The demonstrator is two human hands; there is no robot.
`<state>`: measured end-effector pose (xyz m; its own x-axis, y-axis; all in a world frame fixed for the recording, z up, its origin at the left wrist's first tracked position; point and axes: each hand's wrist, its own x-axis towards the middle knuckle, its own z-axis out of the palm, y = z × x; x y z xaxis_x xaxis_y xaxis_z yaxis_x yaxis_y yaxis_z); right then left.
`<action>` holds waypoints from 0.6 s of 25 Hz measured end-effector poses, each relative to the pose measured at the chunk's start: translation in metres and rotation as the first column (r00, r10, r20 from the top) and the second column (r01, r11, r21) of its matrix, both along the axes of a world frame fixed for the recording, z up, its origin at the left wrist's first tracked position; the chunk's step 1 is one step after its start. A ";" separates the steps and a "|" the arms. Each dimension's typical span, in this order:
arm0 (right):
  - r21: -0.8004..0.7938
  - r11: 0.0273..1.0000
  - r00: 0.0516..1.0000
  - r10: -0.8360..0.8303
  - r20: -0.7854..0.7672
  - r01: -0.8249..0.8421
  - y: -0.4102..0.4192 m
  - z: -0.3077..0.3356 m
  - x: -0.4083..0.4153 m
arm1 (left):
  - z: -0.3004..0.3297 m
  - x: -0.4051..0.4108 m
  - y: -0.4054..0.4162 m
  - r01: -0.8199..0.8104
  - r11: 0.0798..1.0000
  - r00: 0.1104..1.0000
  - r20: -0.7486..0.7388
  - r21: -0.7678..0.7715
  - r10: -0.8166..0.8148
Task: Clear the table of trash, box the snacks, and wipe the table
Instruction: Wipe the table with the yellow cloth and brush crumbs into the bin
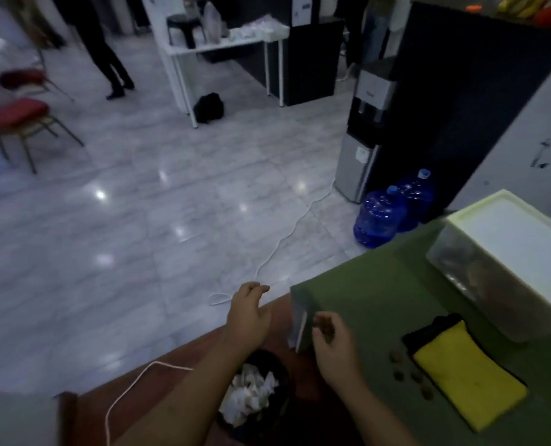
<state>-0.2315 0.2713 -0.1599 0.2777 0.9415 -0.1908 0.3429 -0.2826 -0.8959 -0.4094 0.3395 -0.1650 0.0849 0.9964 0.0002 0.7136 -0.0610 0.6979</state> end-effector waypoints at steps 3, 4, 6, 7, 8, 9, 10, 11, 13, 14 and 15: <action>-0.174 0.981 0.996 0.084 -0.008 -0.084 -0.001 -0.031 -0.054 | -0.030 -0.068 -0.024 -0.076 0.994 0.997 0.020 -0.080 0.078; -0.232 0.969 0.996 0.084 -0.012 -0.084 -0.005 -0.044 -0.066 | -0.043 -0.086 -0.031 -0.088 0.990 0.996 0.023 -0.113 0.092; -0.321 0.945 0.998 0.068 -0.012 -0.068 -0.009 -0.076 -0.084 | -0.076 -0.117 -0.044 -0.100 0.981 0.994 0.015 -0.166 0.104; -0.373 0.926 0.998 0.060 -0.008 -0.059 -0.012 -0.099 -0.092 | -0.100 -0.131 -0.054 -0.113 0.973 0.993 0.006 -0.200 0.117; -0.416 0.909 0.999 0.044 -0.004 -0.041 -0.014 -0.117 -0.097 | -0.116 -0.140 -0.061 -0.122 0.967 0.992 -0.003 -0.224 0.125; -0.464 0.886 1.000 0.025 -0.001 -0.022 -0.015 -0.133 -0.101 | -0.133 -0.147 -0.067 -0.125 0.957 0.992 -0.005 -0.260 0.128; -0.522 0.853 1.000 0.017 0.016 -0.006 -0.024 -0.156 -0.104 | -0.162 -0.154 -0.079 -0.126 0.941 0.992 -0.009 -0.313 0.130; -0.558 0.830 1.000 0.016 0.024 0.000 -0.026 -0.169 -0.107 | -0.181 -0.161 -0.086 -0.115 0.926 0.993 -0.024 -0.358 0.114; -0.645 0.764 0.999 0.033 0.040 0.001 -0.030 -0.209 -0.110 | -0.236 -0.171 -0.094 -0.099 0.874 0.995 -0.032 -0.475 0.095; -0.683 0.731 0.998 0.041 0.053 0.006 -0.033 -0.233 -0.109 | -0.265 -0.171 -0.102 -0.100 0.846 0.994 -0.019 -0.523 0.105; -0.700 0.714 0.997 0.049 0.066 0.011 -0.031 -0.247 -0.108 | -0.278 -0.170 -0.104 -0.114 0.822 0.993 -0.036 -0.557 0.113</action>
